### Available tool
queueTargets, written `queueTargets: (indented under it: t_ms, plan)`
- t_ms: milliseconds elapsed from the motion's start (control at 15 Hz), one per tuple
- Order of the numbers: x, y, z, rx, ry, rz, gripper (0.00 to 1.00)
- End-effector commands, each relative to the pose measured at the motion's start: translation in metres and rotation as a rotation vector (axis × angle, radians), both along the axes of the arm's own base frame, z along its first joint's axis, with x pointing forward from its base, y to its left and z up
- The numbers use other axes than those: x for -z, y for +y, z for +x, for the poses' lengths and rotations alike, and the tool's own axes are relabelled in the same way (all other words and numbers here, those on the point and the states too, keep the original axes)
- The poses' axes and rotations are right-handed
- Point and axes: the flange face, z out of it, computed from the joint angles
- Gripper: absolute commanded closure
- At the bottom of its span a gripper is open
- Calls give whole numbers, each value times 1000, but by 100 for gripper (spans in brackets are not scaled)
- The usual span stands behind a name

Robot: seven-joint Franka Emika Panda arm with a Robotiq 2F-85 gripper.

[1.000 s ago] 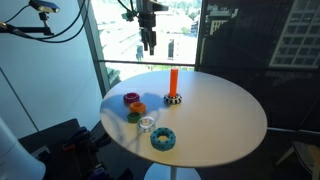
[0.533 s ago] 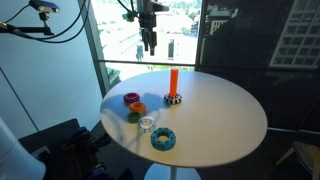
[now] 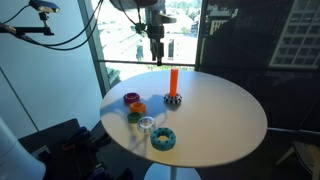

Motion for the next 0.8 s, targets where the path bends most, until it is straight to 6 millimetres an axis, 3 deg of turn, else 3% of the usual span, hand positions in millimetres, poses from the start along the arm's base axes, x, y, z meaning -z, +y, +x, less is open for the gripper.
queueTargets:
  t_ms: [0, 733]
  plan:
    - [22, -6, 16, 48, -37, -25, 0]
    - [103, -7, 45, 132, -122, -85, 0]
